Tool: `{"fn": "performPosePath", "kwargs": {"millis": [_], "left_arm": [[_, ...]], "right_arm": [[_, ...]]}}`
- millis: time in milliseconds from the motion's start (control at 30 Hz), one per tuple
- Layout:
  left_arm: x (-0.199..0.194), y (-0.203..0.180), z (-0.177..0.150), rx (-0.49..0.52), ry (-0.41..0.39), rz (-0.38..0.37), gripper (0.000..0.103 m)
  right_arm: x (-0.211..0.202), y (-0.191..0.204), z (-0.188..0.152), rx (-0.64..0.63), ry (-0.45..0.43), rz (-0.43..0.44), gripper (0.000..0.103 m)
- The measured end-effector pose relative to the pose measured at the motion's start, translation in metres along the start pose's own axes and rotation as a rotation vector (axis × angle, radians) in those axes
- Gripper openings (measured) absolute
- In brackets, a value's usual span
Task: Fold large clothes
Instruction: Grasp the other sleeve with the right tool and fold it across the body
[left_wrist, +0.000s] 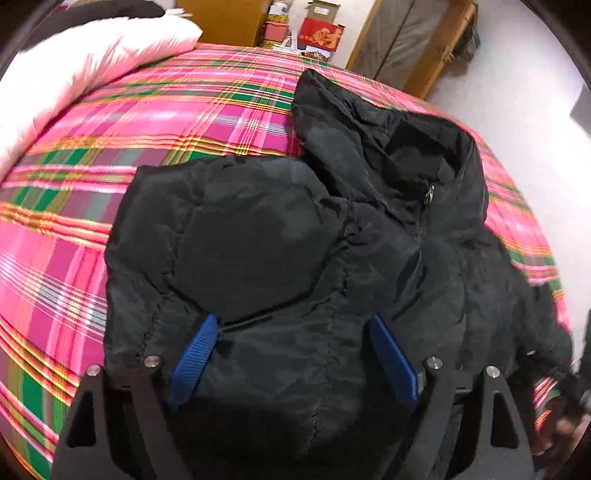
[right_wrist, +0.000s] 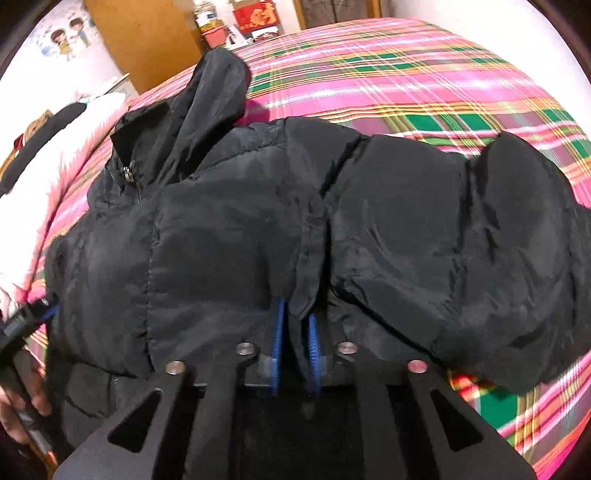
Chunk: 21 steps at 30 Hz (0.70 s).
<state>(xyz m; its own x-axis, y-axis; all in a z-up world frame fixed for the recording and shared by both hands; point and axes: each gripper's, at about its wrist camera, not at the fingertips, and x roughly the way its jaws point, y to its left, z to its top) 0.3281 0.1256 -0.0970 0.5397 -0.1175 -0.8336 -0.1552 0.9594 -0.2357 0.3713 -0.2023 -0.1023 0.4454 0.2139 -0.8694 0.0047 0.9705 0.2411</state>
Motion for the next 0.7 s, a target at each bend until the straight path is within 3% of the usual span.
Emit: {"fn": "performPosePath", "kwargs": {"millis": [100,233,333,533,700], "left_arm": [[-0.015,-0.002,0.001,-0.024,-0.006,-0.017,0.086],[-0.050,-0.015,-0.006,0.003,-0.084,-0.062,0.086],[-0.069,-0.030,-0.019,0.040,-0.131,-0.060,0.086],[-0.073,-0.069,-0.032,0.135,-0.144,-0.072,0.085],[-0.080,-0.102,-0.045,0.228,-0.157,-0.086,0.085]], "right_arm": [[-0.032,-0.014,-0.010,0.015,-0.054,-0.002,0.024],[-0.074,-0.048,-0.030,0.093,-0.111,-0.007,0.050],[-0.094,-0.080,-0.041,0.164,-0.129,-0.039,0.051],[-0.126,-0.150,-0.051,0.350,-0.167,-0.074,0.051],[-0.122,-0.199,-0.055,0.489,-0.157,-0.076,0.056]]}}
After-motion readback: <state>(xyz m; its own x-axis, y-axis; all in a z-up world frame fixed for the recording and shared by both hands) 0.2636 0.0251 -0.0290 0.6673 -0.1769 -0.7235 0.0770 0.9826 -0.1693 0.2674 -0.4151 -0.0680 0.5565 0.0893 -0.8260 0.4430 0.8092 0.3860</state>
